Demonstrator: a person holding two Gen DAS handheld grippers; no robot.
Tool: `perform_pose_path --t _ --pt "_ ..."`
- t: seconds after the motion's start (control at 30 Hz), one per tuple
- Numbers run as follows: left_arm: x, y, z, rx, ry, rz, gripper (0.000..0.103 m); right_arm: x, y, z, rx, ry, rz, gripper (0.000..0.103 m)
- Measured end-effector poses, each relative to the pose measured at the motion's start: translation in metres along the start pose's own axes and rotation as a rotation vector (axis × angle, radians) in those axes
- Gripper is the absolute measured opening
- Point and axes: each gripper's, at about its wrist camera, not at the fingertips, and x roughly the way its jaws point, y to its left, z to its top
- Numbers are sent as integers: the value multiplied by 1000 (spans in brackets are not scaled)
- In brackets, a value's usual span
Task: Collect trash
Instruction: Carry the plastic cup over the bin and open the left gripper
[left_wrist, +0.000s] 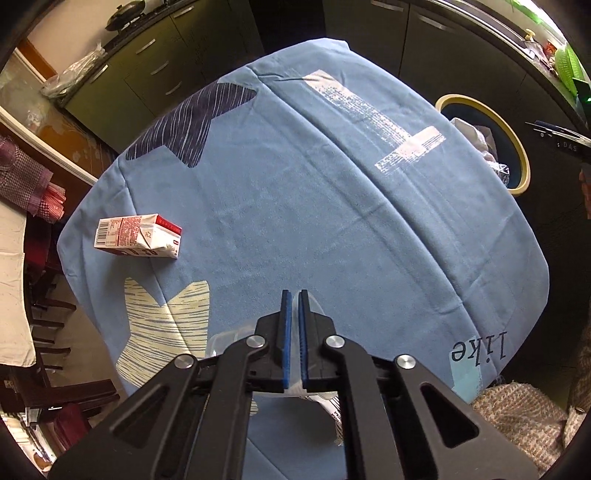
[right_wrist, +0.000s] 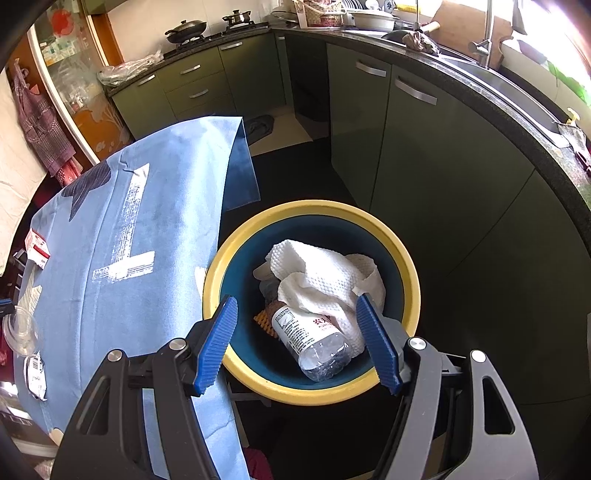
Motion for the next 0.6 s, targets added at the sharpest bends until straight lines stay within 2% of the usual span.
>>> perform_pose_path --t 0.33,0.47,0.6 --pt "-51 -4 15 5 -141 -24 4 -11 2 -1 -2 -25 9 67" --pt "-68 -26 33 53 -190 -50 4 -30 -4 -6 3 -60 -3 67" --pt "-75 -65 61 133 -230 -102 4 -50 -18 -16 17 -94 -33 67"
